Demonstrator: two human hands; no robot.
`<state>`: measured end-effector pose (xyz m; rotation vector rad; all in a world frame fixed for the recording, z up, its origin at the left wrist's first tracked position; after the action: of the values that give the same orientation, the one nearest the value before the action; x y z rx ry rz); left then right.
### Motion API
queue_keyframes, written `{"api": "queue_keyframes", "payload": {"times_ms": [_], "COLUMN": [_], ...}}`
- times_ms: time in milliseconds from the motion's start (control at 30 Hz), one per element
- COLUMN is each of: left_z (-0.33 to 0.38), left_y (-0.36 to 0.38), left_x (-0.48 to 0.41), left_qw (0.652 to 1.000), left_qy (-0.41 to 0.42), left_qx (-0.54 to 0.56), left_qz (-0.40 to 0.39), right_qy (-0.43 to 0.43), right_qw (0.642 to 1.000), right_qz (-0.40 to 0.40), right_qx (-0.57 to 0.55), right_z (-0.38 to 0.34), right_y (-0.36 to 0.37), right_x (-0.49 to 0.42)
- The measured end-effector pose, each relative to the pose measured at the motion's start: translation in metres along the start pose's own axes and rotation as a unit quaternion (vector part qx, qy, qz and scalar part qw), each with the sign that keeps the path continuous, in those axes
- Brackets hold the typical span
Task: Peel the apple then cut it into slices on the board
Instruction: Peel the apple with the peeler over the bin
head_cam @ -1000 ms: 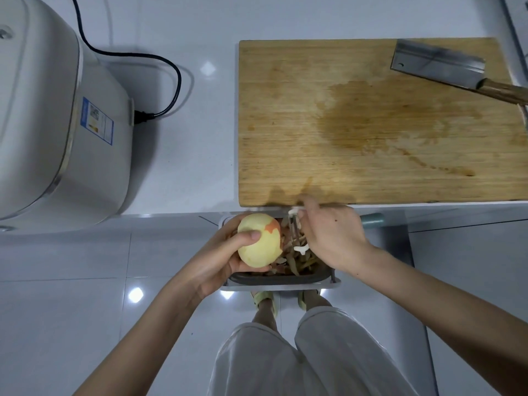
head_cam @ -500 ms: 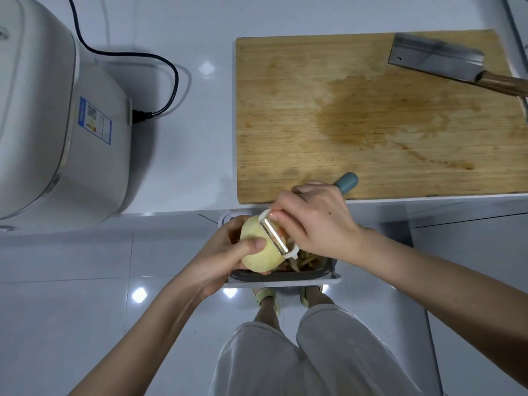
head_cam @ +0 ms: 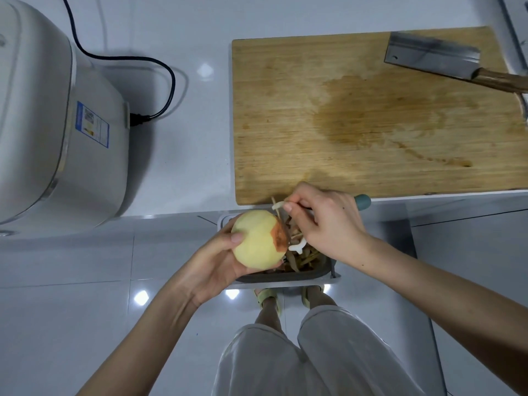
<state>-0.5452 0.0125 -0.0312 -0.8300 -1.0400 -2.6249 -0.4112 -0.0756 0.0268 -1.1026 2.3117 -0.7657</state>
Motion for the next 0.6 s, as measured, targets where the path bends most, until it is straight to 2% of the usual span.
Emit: {"api": "queue_keyframes", "payload": {"times_ms": [133,300,400,467,600], "left_z": [0.0,0.004,0.003,0.006,0.024], "left_y": [0.004,0.003,0.004,0.003,-0.001], "left_x": [-0.004,0.0,0.001,0.002,0.001], "left_qw": [0.997,0.989,0.987,0.987,0.98], "left_qy": [-0.004,0.045,0.067,0.083,0.137], "left_qx": [-0.064,-0.125,-0.126,-0.111,-0.103], "left_qz": [0.036,0.07,0.078,0.082,0.098], "right_qy": [-0.023,-0.029,0.008,0.041,0.166], "right_qw": [1.0,1.0,0.999,0.998,0.981], "right_qz": [0.011,-0.006,-0.02,-0.044,-0.104], "right_qx": [0.002,-0.009,-0.037,-0.016,0.006], "right_z": [-0.014,-0.016,-0.004,0.01,0.034], "right_y": [0.0,0.005,0.008,0.012,0.025], "right_x": [-0.006,-0.008,-0.004,0.002,0.018]}}
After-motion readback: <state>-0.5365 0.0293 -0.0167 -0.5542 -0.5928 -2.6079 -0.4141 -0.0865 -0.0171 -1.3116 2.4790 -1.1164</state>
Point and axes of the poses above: each hand's wrist, its own x-axis away from the middle knuckle, its own y-axis out of the palm, z = x × y, the point moved 6 cm from there along -x, towards the middle knuckle, and after that the axes turned 10 degrees about -x, right-handed, at the moved point
